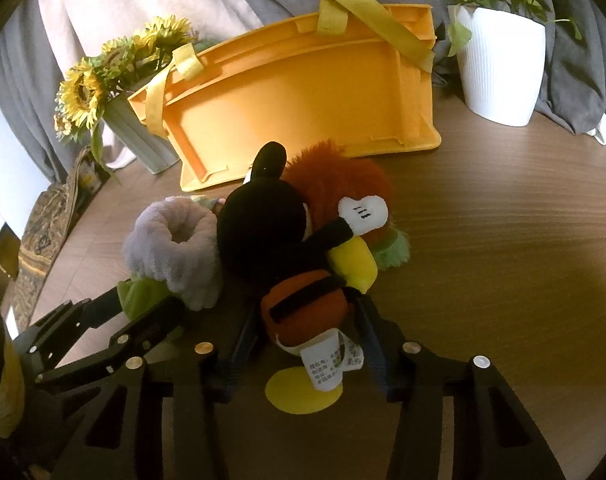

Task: Organize soft objects
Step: 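Grasp the green plush with the left tool while the right tool grasps the Mickey plush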

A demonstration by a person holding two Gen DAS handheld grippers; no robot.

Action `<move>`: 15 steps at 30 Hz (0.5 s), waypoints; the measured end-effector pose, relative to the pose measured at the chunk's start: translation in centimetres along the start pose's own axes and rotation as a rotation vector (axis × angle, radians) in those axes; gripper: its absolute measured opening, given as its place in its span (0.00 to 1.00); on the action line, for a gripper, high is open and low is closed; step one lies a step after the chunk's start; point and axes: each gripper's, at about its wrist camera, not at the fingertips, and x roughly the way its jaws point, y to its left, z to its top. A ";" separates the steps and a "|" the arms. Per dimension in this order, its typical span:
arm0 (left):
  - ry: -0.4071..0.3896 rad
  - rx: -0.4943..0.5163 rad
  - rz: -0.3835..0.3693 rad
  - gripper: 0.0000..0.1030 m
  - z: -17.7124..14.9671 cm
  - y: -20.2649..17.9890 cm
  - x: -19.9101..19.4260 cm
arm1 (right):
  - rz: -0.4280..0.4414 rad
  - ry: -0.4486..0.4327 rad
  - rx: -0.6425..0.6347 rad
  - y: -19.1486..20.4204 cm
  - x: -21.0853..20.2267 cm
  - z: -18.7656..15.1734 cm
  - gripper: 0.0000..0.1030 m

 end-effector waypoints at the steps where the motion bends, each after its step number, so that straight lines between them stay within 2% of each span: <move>1: 0.004 -0.007 -0.007 0.38 -0.1 0.1 0.0 | -0.002 -0.001 -0.002 0.0 0.0 0.0 0.45; 9: 0.015 -0.034 -0.014 0.36 -0.2 0.2 -0.3 | -0.015 -0.010 0.004 0.0 -1.0 0.0 0.42; 15: 0.005 -0.057 -0.008 0.34 -0.1 0.2 -2.1 | -0.016 -0.024 0.013 0.3 -2.4 0.3 0.41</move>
